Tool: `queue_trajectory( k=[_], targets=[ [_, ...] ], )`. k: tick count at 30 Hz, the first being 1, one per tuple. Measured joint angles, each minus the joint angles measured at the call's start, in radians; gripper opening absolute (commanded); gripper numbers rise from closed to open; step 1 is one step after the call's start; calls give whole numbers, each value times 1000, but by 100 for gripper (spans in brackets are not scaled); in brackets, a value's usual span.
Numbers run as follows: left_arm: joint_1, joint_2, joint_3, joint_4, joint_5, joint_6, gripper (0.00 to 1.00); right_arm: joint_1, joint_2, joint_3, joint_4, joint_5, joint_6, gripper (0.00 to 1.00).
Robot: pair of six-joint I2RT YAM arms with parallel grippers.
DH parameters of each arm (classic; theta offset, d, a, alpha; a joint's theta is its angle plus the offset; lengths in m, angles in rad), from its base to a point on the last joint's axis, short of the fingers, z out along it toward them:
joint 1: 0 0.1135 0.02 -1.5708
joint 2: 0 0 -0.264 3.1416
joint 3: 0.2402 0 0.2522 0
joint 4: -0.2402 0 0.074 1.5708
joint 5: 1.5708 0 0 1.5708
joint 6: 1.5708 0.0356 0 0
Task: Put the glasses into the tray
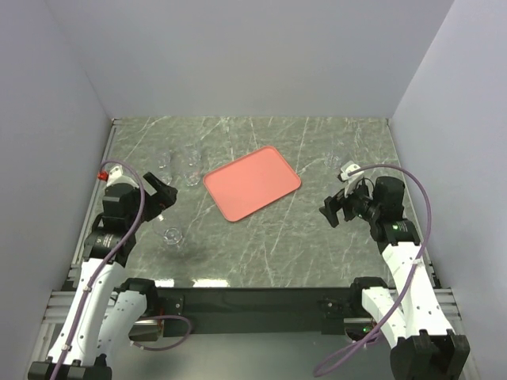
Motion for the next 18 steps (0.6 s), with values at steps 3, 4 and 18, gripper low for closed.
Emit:
queue_trajectory(
  k=[3, 4, 18],
  targets=[
    [0, 8, 6, -51, -22, -51, 99, -2, -24, 0, 0, 0, -7, 99],
    [0, 9, 8, -69, -36, -71, 97, -3, -27, 0, 0, 0, -8, 99],
    [0, 120, 40, -275, -251, -259, 47, -5, -28, 0, -6, 8, -19, 98]
  ],
)
